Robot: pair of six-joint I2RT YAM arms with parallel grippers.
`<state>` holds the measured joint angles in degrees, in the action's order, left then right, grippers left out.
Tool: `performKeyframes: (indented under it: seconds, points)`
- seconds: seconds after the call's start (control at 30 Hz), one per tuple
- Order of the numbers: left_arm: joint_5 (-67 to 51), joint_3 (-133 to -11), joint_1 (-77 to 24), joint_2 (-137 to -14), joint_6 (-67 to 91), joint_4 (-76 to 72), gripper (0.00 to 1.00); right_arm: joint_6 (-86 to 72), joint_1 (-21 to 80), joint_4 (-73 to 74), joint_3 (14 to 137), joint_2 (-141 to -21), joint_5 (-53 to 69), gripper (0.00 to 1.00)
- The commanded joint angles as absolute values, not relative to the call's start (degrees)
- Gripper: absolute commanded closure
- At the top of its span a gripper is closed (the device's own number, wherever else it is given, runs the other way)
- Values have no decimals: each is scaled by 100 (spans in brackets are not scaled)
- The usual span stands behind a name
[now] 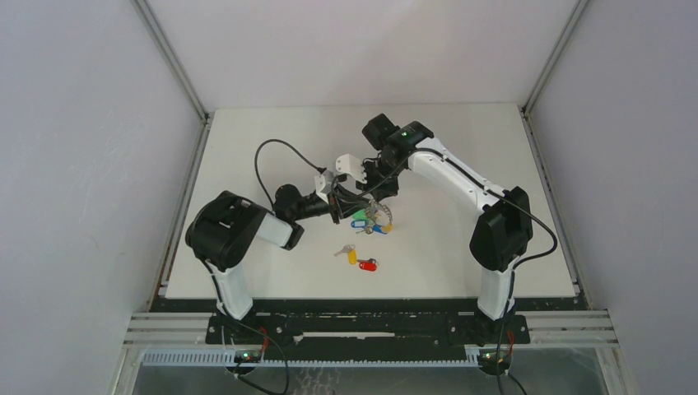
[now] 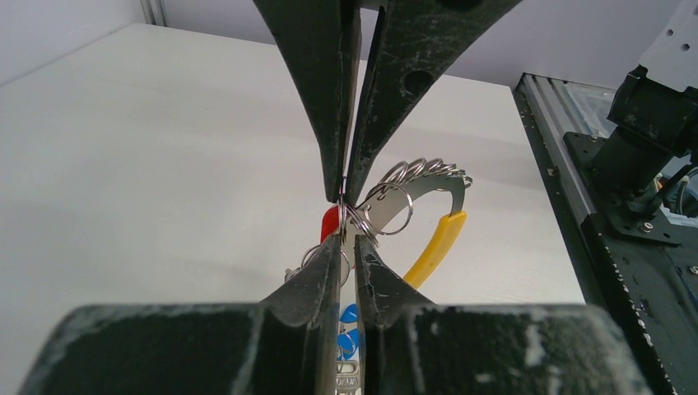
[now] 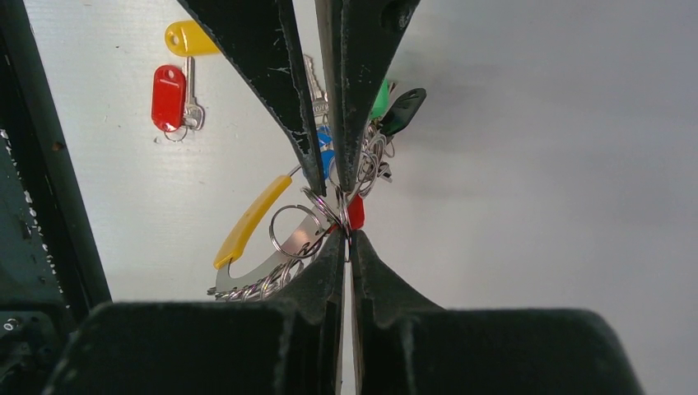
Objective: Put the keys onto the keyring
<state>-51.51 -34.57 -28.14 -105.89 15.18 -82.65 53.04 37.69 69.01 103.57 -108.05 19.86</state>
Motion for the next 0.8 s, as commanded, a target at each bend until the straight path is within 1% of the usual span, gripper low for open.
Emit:
performKeyframes:
  seconds: [0.0,0.07,0.13,0.23,0.4,0.6,0.77]
  points:
    - [-5216,-3571,-2857,-10542,1548,-8517,86,5378,3954,6773,10577,-10856,2117,100]
    - [-4950,-3438,-2815,-10434,1468,-8517,85,5352,3881,6675,10494,-10817,2127,100]
    - [-4773,-3307,-2559,-10326,1453,-8523,84,5315,3771,6563,10376,-10746,2150,100]
    - [-4586,-3169,-2439,-10152,1440,-8525,80,5307,3684,6478,10291,-10672,2137,100]
    - [-4570,-3167,-2429,-10045,1562,-8525,73,5317,3683,6443,10280,-10687,2150,100]
    - [-4549,-3214,-2567,-9928,1714,-8525,70,5275,3682,6352,10275,-10690,2117,100]
    - [-4162,-3206,-2741,-9922,1811,-8525,68,5243,3646,6278,10229,-10655,2200,100]
